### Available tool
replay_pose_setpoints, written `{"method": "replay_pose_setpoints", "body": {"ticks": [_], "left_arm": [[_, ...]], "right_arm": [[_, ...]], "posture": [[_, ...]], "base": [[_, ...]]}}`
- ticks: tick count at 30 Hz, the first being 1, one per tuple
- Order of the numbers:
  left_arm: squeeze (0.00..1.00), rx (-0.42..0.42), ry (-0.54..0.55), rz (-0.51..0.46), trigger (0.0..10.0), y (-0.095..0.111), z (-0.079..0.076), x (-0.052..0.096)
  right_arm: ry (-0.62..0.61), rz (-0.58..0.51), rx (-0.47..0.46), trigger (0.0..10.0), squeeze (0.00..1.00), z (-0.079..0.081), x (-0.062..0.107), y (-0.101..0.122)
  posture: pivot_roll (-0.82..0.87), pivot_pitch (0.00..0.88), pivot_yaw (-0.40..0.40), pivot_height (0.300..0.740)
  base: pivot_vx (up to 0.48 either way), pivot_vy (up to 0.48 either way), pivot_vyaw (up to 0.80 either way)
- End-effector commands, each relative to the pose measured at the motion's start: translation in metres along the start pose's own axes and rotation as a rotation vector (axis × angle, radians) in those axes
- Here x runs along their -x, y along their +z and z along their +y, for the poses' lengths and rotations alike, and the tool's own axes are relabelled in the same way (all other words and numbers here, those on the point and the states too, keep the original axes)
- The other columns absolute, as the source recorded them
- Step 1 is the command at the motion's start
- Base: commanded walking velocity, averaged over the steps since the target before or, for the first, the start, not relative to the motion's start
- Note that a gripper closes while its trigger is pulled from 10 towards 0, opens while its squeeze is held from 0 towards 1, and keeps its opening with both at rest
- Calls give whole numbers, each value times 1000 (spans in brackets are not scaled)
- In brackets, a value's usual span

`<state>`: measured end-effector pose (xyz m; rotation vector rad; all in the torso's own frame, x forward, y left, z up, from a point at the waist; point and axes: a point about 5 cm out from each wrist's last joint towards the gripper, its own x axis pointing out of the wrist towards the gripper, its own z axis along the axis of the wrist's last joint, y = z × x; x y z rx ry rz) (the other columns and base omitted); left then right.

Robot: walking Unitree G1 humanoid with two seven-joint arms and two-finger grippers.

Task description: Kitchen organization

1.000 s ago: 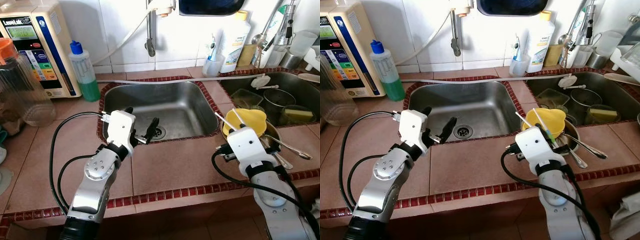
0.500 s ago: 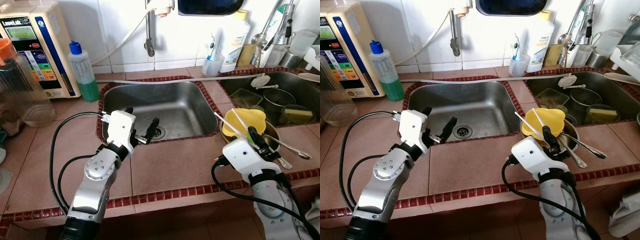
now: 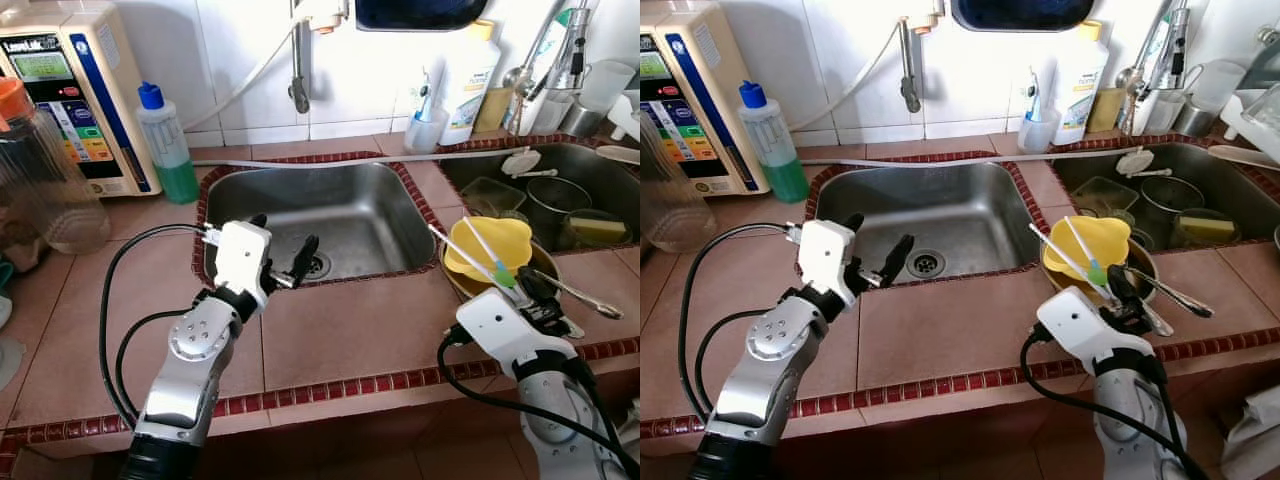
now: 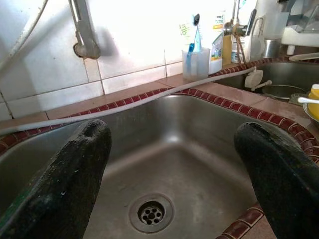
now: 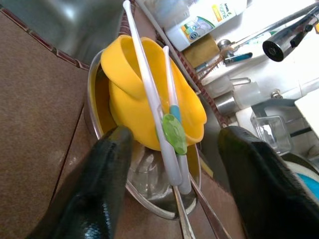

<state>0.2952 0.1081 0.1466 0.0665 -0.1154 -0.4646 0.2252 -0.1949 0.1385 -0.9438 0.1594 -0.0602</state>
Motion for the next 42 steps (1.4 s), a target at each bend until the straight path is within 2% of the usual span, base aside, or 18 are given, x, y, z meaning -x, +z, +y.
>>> {"method": "replay_pose_setpoints", "body": {"ticks": [1, 30, 42], "left_arm": [[0, -2, -12, -3, 10000, 2, 0, -2], [0, 1, -7, -2, 10000, 2, 0, -2], [0, -1, -7, -4, 10000, 2, 0, -2]], "right_arm": [[-8, 25, -3, 0, 0, -2, 0, -5], [-5, 11, -24, 0, 0, -3, -4, -4], [-91, -76, -38, 0, 0, -16, -8, 13]], "posture": [[53, 0, 40, 740], [53, 0, 35, 740], [56, 0, 35, 740]], "base": [[0, 0, 0], [0, 0, 0], [0, 0, 0]]}}
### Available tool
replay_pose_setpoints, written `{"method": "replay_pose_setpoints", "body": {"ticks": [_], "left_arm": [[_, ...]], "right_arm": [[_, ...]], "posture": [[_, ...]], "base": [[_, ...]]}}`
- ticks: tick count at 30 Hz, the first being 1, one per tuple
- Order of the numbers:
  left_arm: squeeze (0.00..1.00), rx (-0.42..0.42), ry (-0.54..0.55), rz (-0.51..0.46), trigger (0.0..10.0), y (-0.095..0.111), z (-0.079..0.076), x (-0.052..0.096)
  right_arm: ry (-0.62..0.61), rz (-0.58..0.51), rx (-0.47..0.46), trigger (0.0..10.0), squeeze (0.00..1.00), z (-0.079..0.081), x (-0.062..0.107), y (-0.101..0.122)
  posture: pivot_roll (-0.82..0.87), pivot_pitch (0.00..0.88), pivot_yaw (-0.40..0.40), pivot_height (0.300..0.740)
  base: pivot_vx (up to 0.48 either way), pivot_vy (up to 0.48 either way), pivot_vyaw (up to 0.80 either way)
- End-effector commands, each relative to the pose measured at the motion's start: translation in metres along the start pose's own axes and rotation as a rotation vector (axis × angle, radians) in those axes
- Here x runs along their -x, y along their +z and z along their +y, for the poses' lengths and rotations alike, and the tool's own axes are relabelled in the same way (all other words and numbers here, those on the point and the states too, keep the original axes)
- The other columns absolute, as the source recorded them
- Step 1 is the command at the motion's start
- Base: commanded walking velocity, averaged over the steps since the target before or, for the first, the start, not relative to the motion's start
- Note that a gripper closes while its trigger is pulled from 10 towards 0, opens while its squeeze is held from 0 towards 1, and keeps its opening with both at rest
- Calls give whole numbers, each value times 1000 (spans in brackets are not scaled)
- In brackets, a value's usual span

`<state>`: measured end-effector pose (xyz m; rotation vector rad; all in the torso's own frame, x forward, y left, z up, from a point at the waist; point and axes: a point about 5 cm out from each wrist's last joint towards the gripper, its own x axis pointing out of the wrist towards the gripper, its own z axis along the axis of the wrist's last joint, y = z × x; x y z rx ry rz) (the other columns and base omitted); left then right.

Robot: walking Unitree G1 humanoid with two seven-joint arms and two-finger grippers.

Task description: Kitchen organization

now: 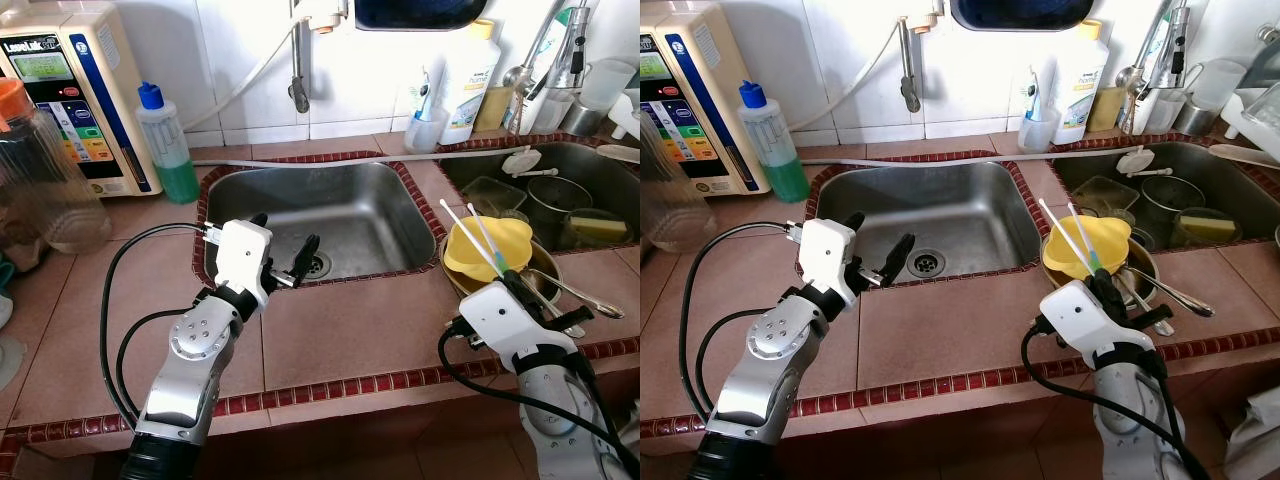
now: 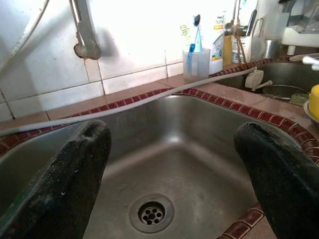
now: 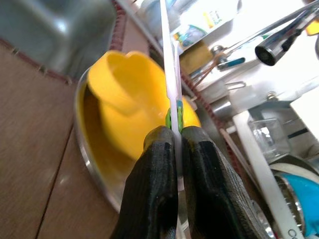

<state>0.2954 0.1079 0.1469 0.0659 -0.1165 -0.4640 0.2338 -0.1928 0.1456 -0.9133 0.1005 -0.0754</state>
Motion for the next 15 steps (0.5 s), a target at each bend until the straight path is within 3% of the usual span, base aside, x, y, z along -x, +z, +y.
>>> {"method": "replay_pose_setpoints", "body": {"ticks": [1, 4, 6, 9, 10, 12, 15], "left_arm": [[0, -1, -7, -3, 10000, 2, 0, -2], [0, 0, -7, -4, 10000, 2, 0, -2], [0, 8, -8, -9, 10000, 4, 0, -5], [0, 28, -7, -19, 10000, 7, -1, -9], [0, 35, -6, -22, 10000, 8, -1, -11], [0, 36, -11, -37, 10000, 12, -2, -16], [0, 43, -15, -50, 10000, 15, -3, -20]], "right_arm": [[-69, -53, -4, 0, 0, -14, -4, 10], [-80, -77, -10, 0, 0, -16, -5, 14], [-81, -137, -31, 1255, 0, -17, -7, 24], [-75, -188, -43, 1216, 0, -15, -8, 34], [-71, -199, -54, 1686, 0, -14, -9, 37], [-60, -229, -60, 4392, 0, -11, -10, 43], [-45, -244, -77, 4549, 0, -7, -11, 47]], "posture": [[57, 0, 35, 740], [60, 0, 34, 740], [60, 0, 34, 740], [64, 0, 33, 740], [64, 0, 33, 740], [66, 0, 32, 740], [64, 0, 33, 740]], "base": [[0, 0, 0], [0, 0, 0], [0, 0, 0], [0, 0, 0], [0, 0, 0], [0, 0, 0], [0, 0, 0]]}}
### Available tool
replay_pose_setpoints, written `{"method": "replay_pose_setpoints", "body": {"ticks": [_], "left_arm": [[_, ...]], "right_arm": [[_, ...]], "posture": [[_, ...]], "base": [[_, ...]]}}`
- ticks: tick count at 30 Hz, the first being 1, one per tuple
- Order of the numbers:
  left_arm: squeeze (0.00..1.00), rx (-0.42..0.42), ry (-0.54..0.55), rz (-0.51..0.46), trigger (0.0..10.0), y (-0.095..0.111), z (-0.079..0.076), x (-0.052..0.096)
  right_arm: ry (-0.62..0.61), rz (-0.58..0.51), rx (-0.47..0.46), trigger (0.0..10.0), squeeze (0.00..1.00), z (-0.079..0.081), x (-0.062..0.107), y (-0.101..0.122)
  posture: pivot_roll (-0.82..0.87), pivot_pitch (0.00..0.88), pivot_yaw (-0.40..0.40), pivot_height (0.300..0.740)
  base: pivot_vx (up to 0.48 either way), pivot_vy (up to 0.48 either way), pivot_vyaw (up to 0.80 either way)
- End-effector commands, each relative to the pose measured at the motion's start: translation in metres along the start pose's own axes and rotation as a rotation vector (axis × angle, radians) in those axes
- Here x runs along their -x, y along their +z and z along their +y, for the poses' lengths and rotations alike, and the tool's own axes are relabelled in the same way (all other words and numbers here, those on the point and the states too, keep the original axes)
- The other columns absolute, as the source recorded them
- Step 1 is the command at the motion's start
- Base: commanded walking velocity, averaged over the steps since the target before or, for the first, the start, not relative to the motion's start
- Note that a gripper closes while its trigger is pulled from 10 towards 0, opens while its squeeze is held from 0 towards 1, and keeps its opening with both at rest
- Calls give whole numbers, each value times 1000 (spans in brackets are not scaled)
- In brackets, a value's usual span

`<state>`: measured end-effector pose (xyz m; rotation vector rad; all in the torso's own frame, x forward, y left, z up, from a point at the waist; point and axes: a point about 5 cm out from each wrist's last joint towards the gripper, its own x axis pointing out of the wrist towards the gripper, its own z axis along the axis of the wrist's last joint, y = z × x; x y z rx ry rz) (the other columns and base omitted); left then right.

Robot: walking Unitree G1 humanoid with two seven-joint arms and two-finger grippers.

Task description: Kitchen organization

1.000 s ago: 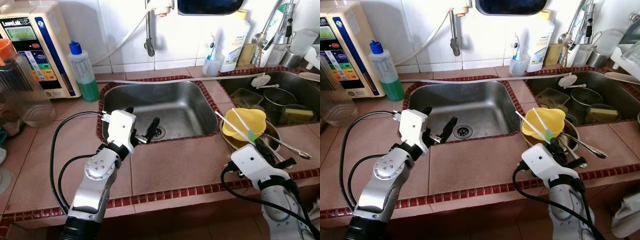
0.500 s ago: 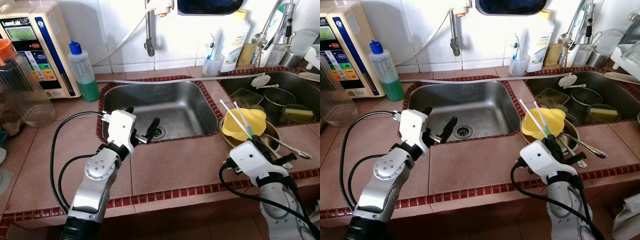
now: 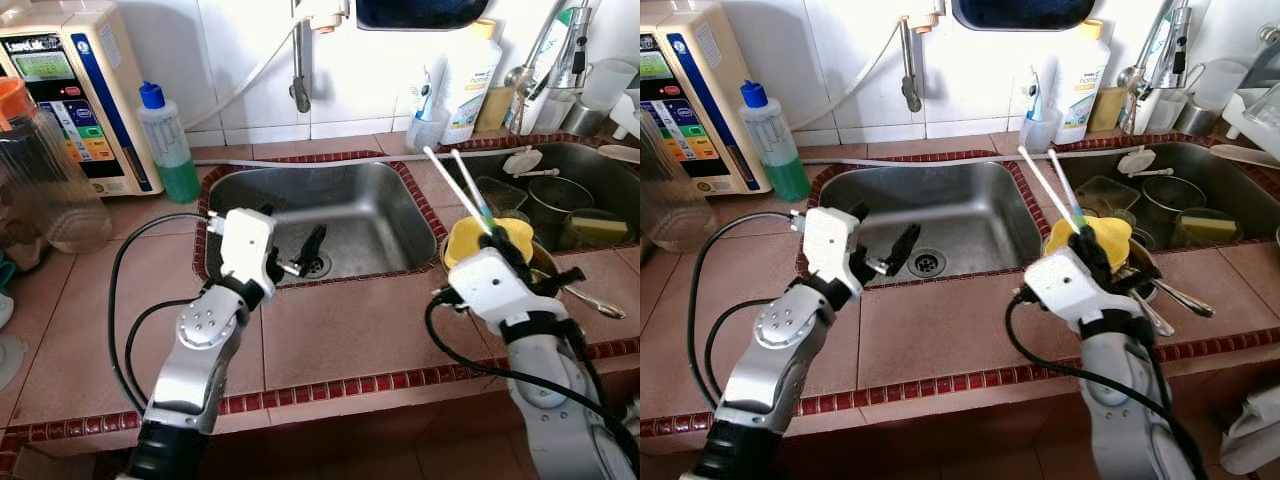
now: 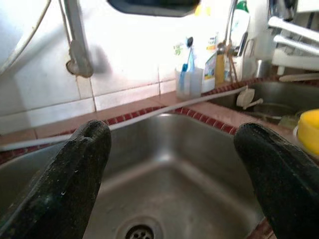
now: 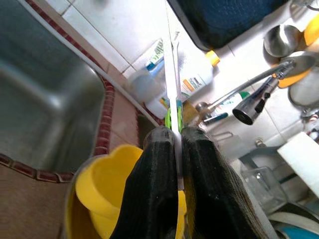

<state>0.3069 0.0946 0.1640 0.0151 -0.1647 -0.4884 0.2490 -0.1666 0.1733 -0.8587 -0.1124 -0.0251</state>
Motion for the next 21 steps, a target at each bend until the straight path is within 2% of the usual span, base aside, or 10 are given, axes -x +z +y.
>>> {"method": "replay_pose_setpoints", "body": {"ticks": [1, 2, 3, 11, 13, 21], "left_arm": [[0, 7, 3, 3, 10000, 1, 2, -3], [0, 16, 2, -5, 10000, 3, 1, -6], [0, 31, -2, -19, 10000, 6, -1, -9], [0, 70, -19, -45, 10000, 13, -7, -20], [0, 106, -60, -57, 10000, 17, -13, -28], [0, 164, -133, -52, 10000, 21, -21, -38]], "right_arm": [[11, -51, -27, 5608, 0, 1, -3, 10], [35, -61, -50, 9608, 0, 6, -4, 12], [74, -84, -68, 10000, 0, 14, -6, 17], [151, -129, -61, 10000, 0, 32, -14, 21], [187, -174, -69, 10000, 0, 38, -19, 27], [198, -202, -55, 10000, 0, 42, -26, 30]], "posture": [[64, 0, 33, 740], [65, 0, 33, 740], [70, 0, 32, 740], [78, 0, 31, 740], [81, 0, 29, 740], [80, 0, 30, 740]], "base": [[0, 0, 0], [0, 0, 0], [0, 0, 0], [0, 0, 0], [0, 0, 0], [0, 0, 0]]}}
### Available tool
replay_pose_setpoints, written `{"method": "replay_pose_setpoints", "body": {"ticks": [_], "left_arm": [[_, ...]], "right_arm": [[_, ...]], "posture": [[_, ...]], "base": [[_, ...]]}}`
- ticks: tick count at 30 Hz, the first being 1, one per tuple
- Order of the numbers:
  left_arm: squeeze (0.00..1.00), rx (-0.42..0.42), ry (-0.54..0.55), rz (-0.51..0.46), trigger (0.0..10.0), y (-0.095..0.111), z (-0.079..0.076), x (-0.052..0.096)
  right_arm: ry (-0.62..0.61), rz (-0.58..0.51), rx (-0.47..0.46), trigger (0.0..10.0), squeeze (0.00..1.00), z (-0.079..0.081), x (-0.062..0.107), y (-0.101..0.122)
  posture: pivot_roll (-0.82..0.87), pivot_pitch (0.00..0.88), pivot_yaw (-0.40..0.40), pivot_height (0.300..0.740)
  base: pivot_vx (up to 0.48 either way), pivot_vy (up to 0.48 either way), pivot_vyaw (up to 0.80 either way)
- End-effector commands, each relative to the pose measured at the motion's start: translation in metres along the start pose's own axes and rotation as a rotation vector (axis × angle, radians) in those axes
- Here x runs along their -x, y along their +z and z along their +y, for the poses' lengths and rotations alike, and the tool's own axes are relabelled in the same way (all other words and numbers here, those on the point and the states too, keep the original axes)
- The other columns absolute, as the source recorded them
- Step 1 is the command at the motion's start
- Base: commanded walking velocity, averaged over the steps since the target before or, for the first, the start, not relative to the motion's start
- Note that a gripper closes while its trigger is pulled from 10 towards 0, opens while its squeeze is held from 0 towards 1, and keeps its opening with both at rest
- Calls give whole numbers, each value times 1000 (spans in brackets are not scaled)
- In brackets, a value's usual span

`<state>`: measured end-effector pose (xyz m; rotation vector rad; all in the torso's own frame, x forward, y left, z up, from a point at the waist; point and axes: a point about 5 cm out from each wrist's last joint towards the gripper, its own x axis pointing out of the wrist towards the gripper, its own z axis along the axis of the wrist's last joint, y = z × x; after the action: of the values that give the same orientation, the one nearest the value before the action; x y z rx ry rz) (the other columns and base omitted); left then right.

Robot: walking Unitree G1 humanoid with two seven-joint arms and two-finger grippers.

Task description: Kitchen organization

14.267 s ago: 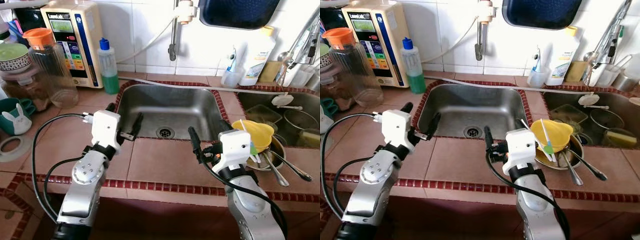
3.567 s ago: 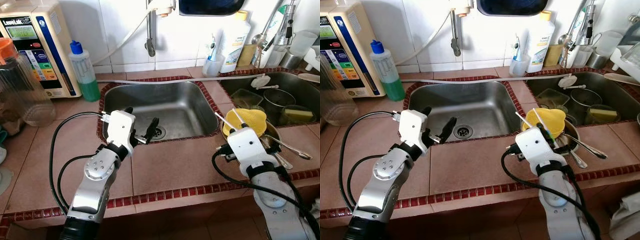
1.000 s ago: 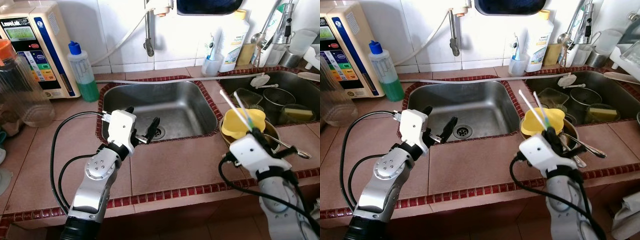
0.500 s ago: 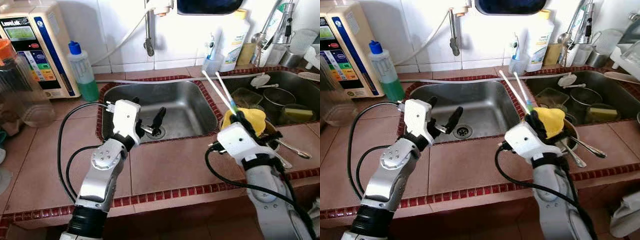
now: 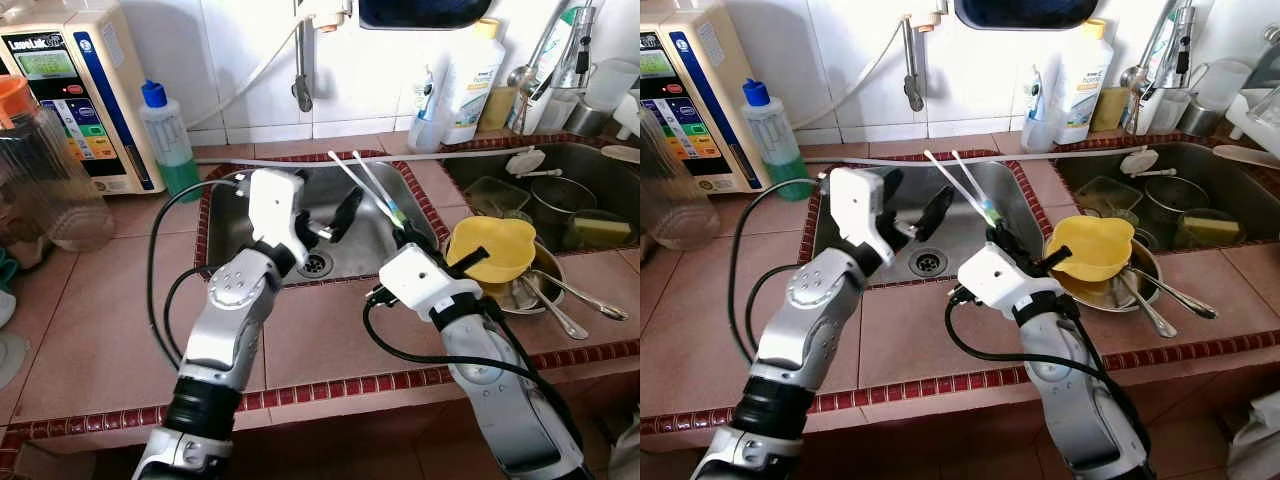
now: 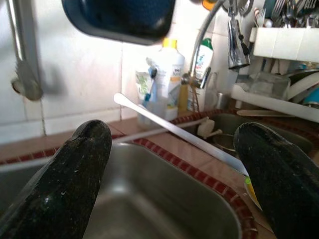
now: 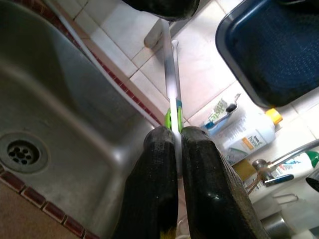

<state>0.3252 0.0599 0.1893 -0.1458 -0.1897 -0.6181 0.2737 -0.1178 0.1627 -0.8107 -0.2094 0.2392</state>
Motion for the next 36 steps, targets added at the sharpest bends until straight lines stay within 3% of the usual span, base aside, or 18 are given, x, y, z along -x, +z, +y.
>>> {"method": "replay_pose_setpoints", "body": {"ticks": [1, 6, 11, 12, 14, 15, 17, 21, 24, 31, 36], "left_arm": [[0, 4, -17, 8, 10000, 0, -1, -3], [0, 16, -15, 6, 10000, 1, -4, -8], [0, 184, 22, 50, 10000, -4, -2, -14], [0, 184, 22, 50, 10000, -4, -2, -14], [0, 346, 37, 82, 10000, -7, -3, -19], [0, 346, 37, 82, 10000, -7, -3, -19], [0, 470, 60, 97, 10000, -9, -4, -23], [0, 539, 81, 92, 10000, -7, -3, -27], [0, 683, 141, 72, 10000, -2, 3, -36], [0, 803, 141, 84, 10000, 2, 1, -43], [0, 840, 121, 100, 10000, 3, -5, -44]], "right_arm": [[4, -6, 5, 10000, 0, 0, -2, 0], [-17, 1, 11, 10000, 0, -2, -2, -3], [-48, -14, 14, 10000, 0, -3, -2, -4], [-48, -14, 14, 10000, 0, -3, -2, -4], [-59, -20, 18, 10000, 0, -3, -2, -4], [-59, -20, 18, 10000, 0, -3, -2, -4], [-63, -22, 17, 10000, 0, -2, -2, -4], [-66, -23, 17, 10000, 0, -2, -2, -4], [-57, -16, 20, 10000, 0, 1, 2, -7], [-25, -14, 19, 10000, 0, 8, 7, -10], [-30, -2, 23, 10000, 0, 9, 7, -12]], "posture": [[81, 0, 32, 740], [78, 0, 40, 740], [75, 0, 42, 740], [75, 0, 42, 740], [76, 0, 43, 740], [76, 0, 43, 740], [76, 0, 44, 740], [76, 0, 45, 740], [76, 0, 45, 740], [70, 0, 47, 740], [70, 0, 49, 740]], "base": [[0, 0, 0], [0, 0, 0], [0, 0, 0], [0, 0, 0], [0, 0, 0], [0, 0, 0], [0, 0, 0], [0, 0, 0], [0, 0, 0], [0, 0, 0], [0, 0, 0]]}}
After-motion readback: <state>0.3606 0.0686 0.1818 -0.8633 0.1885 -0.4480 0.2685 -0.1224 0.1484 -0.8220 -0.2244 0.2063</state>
